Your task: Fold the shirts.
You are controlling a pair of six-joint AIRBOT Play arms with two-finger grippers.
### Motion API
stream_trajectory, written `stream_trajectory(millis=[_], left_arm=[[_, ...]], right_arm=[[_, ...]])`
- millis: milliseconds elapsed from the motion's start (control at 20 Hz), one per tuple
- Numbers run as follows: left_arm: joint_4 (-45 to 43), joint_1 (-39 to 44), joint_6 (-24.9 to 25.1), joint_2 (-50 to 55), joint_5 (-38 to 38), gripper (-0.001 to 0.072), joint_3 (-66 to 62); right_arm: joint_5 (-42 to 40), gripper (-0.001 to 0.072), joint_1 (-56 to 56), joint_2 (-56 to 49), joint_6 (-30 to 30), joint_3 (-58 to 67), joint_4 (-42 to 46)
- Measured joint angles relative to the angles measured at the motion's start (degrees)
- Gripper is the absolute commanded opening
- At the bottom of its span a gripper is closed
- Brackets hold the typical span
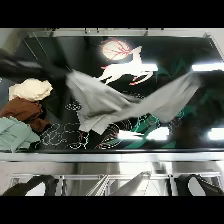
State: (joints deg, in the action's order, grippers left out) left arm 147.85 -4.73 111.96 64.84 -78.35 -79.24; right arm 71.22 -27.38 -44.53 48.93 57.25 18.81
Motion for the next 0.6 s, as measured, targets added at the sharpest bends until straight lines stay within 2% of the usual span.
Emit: stream_trajectory(millis=[150,300,450,600], left_arm=[[0.57,-6.27,-0.07,-13.75,1.66,0.0021,-8.98],[0.59,-14.45,-0.31,-21.59,1.62,0.0021,-16.55],[0.66,-19.80,-0.61,-22.23,-0.17,0.0021,-21.79],[0.68,-17.68,-1.53,-17.35,-2.08,0.0021,-24.09]], right_arm=[[-6.51,0.0012,-6.14,12.15,-2.12,4.96,-5.27],[-13.07,0.0012,-9.53,21.68,-3.69,7.02,-7.28],[-14.69,0.0013,-10.75,26.05,-4.90,7.69,-7.93],[-11.61,0.0012,-11.19,24.87,-4.28,7.76,-8.24]])
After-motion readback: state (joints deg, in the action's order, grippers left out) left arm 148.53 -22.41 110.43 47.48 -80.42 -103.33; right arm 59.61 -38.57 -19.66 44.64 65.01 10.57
